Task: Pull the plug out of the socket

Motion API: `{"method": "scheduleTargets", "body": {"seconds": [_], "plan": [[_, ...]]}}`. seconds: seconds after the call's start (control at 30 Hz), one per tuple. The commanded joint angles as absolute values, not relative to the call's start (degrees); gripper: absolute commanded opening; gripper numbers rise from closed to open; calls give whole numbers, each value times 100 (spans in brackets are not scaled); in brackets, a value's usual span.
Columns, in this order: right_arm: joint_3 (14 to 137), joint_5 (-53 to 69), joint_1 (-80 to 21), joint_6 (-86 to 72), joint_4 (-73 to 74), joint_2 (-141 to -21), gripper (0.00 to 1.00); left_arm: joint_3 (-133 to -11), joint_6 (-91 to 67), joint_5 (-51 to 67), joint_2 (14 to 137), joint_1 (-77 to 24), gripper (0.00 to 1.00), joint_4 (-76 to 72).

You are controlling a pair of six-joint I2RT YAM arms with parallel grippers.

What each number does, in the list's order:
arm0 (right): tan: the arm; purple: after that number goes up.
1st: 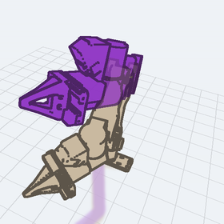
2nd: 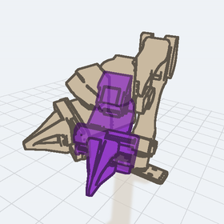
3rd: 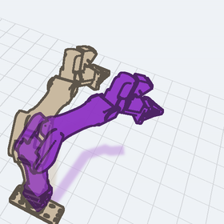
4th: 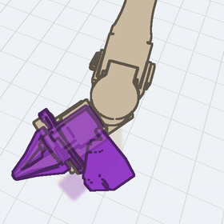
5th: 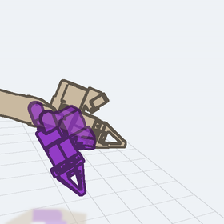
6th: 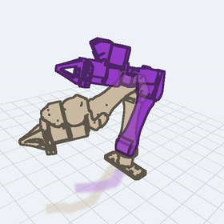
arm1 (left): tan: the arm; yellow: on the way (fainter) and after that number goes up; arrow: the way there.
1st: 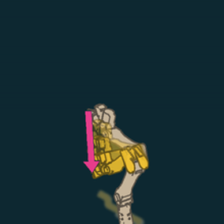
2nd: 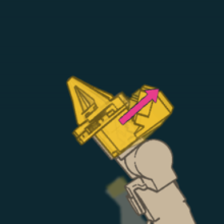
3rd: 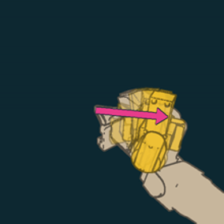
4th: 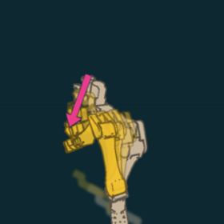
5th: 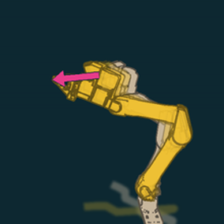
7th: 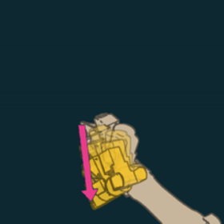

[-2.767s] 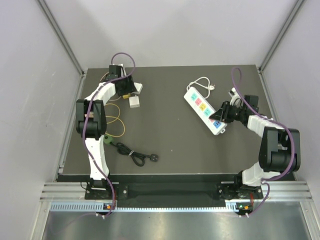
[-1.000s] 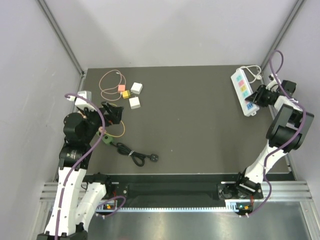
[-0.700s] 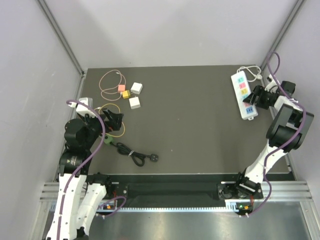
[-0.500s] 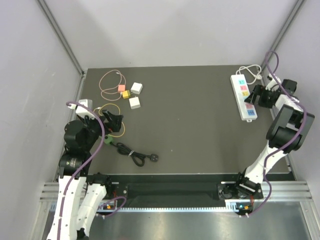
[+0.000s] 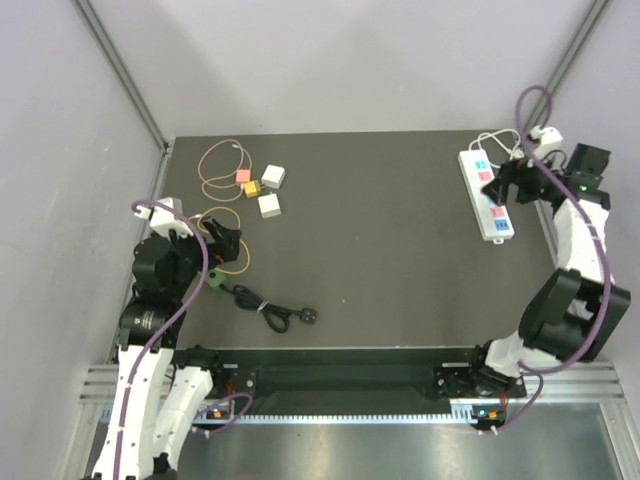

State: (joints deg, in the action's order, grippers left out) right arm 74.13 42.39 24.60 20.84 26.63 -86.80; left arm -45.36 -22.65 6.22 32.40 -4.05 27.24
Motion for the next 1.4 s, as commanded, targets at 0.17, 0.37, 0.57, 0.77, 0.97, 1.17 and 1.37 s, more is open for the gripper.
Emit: {"method": "scheduleTargets", "body": {"seconds": [0.17,0.37,0.57,0.77,0.97,1.17,1.37], "plan": [[6005,5159,618,2717,3130,-6672,97,-4623,-2645,-516,3823,-378,99,3058],[5230,5467,439,2469,2619,-6118,97,-4544,-3146,-1195,4297,-378,99,3059],[5080,5599,448,2654,2777,-6064,97,-4930,-3875,-1915,5149,-369,96,3488],[5098,5642,448,2681,2848,-5968,98,-5080,-4289,-2653,5309,-369,91,4007],[5106,5730,492,2637,2830,-5924,97,-4958,-4746,-3751,4896,-343,68,4561],[5098,5739,545,2593,2830,-5950,98,-4571,-4772,-3376,4851,-150,45,4316],[5098,5757,624,2575,2821,-5924,98,-4430,-4843,-3103,5159,166,31,4035]]}}
